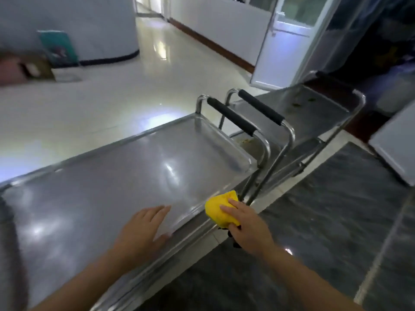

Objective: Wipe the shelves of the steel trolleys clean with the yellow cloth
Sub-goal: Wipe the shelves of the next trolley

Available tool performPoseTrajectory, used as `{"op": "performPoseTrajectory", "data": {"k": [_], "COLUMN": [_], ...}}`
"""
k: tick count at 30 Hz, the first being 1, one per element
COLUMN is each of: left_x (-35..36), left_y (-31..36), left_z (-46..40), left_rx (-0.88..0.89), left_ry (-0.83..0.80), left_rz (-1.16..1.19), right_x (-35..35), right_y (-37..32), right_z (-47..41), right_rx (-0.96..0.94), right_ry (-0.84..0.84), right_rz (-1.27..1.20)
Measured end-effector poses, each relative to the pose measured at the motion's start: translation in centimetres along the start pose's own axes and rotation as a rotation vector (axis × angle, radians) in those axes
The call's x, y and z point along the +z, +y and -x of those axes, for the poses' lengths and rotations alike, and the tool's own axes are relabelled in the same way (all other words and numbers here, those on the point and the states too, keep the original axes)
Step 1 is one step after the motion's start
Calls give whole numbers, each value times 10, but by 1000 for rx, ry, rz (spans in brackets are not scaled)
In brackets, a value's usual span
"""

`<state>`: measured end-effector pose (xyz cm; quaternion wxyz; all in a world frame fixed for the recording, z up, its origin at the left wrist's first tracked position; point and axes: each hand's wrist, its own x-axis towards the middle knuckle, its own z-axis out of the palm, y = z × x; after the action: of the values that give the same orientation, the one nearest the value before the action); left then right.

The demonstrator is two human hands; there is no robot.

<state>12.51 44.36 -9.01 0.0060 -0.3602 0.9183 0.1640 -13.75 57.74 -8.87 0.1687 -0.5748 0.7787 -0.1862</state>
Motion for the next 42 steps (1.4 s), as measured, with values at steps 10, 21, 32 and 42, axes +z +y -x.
{"op": "performPoseTrajectory", "data": {"k": [10, 21, 32, 42], "left_x": [86, 304, 453, 469], "left_y": [80, -43, -138, -159], "left_z": [72, 57, -23, -31], "left_rx": [-386, -741, -1060, -1192], "left_ry": [69, 225, 535, 382], "left_rz": [37, -50, -66, -154], "right_x": [27, 261, 438, 432], "right_y": [80, 115, 134, 176], "right_z": [-31, -98, -177, -235], "right_rx": [-299, -466, -803, -697], "right_ry": [-322, -351, -271, -99], "right_rz": [-67, -179, -83, 167]}}
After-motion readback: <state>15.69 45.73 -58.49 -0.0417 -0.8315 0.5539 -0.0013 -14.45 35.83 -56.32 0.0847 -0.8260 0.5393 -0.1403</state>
